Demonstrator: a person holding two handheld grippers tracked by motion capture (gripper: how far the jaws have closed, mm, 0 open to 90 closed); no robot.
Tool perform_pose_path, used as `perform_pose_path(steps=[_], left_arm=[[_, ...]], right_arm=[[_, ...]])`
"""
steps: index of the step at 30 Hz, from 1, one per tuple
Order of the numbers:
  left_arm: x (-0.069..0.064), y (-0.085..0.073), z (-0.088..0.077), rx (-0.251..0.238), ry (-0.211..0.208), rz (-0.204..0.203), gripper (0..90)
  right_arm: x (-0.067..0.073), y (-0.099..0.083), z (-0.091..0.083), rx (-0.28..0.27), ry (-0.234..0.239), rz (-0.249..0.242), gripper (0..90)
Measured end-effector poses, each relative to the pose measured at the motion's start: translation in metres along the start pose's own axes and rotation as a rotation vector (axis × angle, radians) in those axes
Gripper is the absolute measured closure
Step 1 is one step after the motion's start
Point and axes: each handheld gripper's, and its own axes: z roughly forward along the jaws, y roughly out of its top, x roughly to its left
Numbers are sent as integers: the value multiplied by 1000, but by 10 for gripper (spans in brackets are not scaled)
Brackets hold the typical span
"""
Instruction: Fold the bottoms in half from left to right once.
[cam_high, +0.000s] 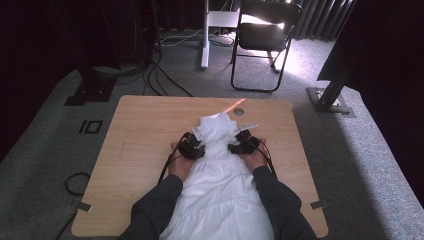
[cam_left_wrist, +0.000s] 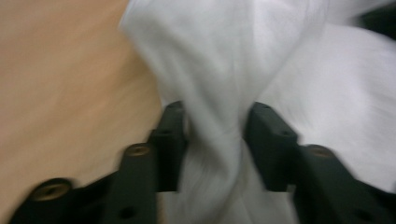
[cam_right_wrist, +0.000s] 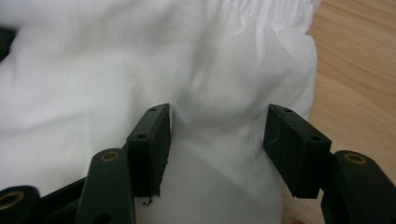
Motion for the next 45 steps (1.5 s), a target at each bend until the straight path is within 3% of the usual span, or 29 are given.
perform_pose_path(steps=[1,3,7,13,15,16,17,20,22,24,27,29,31,35,37,40,45], left_arm=[[2,-3,-1,-7,-7,-15,657],[2,-8,-5,-19,-7,-6,675],[-2,-23,-18,-22,-47,-14,695],[-13,-52,-44,-52,-92,23,695],[-13,-56,-46,-58,-89,40,689],[-13,-56,-45,-64,-84,39,677],[-12,-56,-44,-67,-81,31,647],[-11,-56,-42,-85,-74,15,581],[-11,-57,-42,-90,-64,11,559],[-12,-57,-42,-88,-46,14,525],[-14,-57,-42,-93,-27,25,500],[-15,-57,-42,-96,-21,30,500],[-17,-57,-42,-97,-9,45,499],[-21,-57,-43,-105,15,71,499],[-22,-57,-43,-107,19,78,500],[-21,-57,-42,-104,12,75,500],[-20,-57,-42,-99,1,64,499]], right_arm=[[2,-2,-2,-2,-2,5,422],[7,-8,-6,-7,-5,8,449],[22,-23,-19,-13,-2,2,481],[43,-47,-42,16,43,-42,489],[43,-49,-47,36,83,-61,471],[40,-48,-50,21,102,-64,450],[36,-46,-53,-15,102,-61,439],[18,-30,-60,-93,71,8,394],[7,-16,-55,-105,59,16,356],[-1,-5,-41,-73,86,40,322],[-2,3,-15,2,89,1,331],[1,4,-3,50,87,-54,554],[5,7,-5,33,59,-80,699],[5,22,-22,-81,-19,-102,773],[5,32,-27,-126,-24,-131,792],[6,44,-19,-148,10,-150,737],[1,43,11,-75,25,-56,470]])
